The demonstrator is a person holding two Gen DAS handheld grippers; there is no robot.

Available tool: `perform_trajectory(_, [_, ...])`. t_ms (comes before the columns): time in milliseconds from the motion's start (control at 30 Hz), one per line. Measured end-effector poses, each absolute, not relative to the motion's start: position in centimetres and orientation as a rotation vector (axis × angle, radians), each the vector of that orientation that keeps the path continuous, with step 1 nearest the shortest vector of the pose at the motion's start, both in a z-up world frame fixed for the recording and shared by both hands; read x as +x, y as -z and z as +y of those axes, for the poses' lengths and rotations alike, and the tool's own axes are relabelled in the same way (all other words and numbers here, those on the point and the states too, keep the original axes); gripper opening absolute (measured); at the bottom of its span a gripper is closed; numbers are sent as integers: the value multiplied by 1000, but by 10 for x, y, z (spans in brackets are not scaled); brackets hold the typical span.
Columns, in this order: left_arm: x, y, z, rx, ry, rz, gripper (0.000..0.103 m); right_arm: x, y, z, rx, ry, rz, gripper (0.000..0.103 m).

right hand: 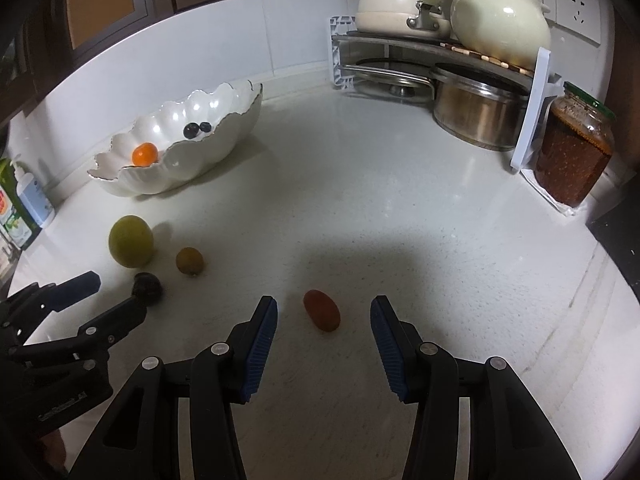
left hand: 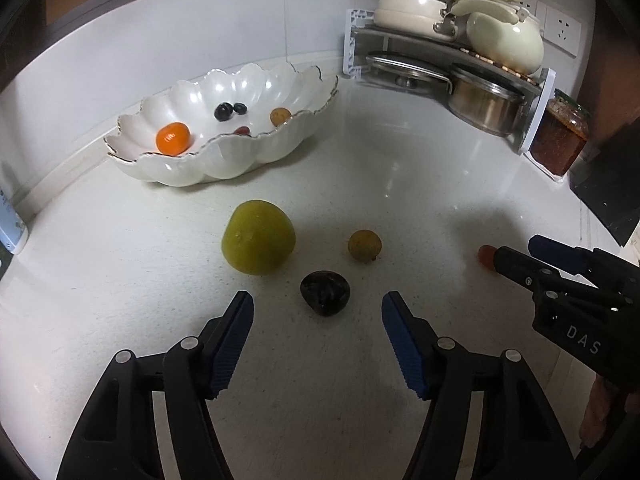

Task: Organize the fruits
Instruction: 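Grasp a dark plum with the left gripper while the right gripper grasps the small red fruit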

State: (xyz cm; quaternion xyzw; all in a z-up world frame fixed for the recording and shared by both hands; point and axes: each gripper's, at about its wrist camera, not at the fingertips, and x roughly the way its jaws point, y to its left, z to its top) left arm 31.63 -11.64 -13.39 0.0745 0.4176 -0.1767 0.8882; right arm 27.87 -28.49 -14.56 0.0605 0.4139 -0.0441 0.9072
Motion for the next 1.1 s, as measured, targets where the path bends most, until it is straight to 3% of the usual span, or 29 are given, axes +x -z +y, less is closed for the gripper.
perform_trajectory(467, [332, 148, -124, 155, 366, 905, 58, 293, 160, -289, 124, 90, 888, 49])
perform_trajectory(767, [338, 155, -127, 148, 374, 923, 46, 298, 166, -286, 107, 87, 910, 28])
perform_trajectory(833, [339, 155, -128, 146, 377, 922, 38, 298, 166, -285, 103, 84, 911, 23])
perform_trajectory(900, [340, 155, -127, 142, 381, 922, 30, 297, 166, -285, 105, 82, 910, 22])
perform_trajectory(1100, [339, 151, -124, 120, 392, 930, 29, 296, 162, -280, 102, 65, 902, 21])
